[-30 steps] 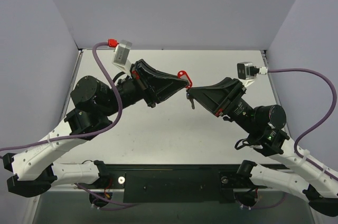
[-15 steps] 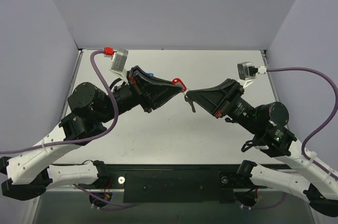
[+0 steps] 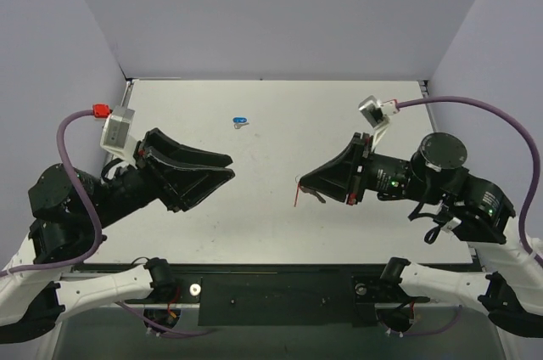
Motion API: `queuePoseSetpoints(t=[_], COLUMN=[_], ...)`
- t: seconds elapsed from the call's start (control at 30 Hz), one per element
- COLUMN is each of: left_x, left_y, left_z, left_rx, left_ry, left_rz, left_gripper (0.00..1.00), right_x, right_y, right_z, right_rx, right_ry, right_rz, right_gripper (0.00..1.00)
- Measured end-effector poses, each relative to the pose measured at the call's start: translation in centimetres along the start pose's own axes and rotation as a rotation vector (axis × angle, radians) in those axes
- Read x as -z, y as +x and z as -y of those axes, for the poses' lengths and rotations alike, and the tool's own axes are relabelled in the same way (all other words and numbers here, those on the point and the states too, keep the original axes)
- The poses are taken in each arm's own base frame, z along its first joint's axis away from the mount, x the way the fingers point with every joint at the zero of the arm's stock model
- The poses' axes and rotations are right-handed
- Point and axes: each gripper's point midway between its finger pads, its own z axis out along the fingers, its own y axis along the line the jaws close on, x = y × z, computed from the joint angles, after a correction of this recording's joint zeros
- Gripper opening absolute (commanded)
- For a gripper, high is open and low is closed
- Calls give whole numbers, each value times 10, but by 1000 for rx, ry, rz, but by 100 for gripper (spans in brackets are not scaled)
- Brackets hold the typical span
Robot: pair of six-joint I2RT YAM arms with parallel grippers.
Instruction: Remove the keys from the keyring
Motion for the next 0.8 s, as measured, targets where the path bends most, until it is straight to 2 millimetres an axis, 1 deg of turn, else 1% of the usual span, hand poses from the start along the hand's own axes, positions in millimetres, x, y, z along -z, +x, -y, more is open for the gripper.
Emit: queuePoseSetpoints(t=[0.1,0.27,0.33,0.43,0.53,0.67,0.8], left_x=[0,-8,-10,-11,-9,-2,1], left_y=[11,46,61,77,85,89,88], left_z=[-1,-6,-9,-12,-12,-7,3], left_rx=[-22,-35,-31,-27,-21,-13,5], left_ry=[-4,14,19,23,39,72,125], left_rz=[-71,-233,-298,-363,-397,-413,-404], left_gripper=[50,50,50,50,50,50,49], right_x=[-6,-13,-13,-8,-2,6,8], right_y=[25,67,78,80,73,65,59], right_z=[3,-1,-7,-22,-38,-52,-60], right_rx=[25,43,54,71,93,116,127], right_ry=[-11,-66,-99,-160,-231,-293,-332], right_rz=[-136,-331,-381,-401,-380,-345,-329], right_gripper=[0,0,0,0,0,0,0])
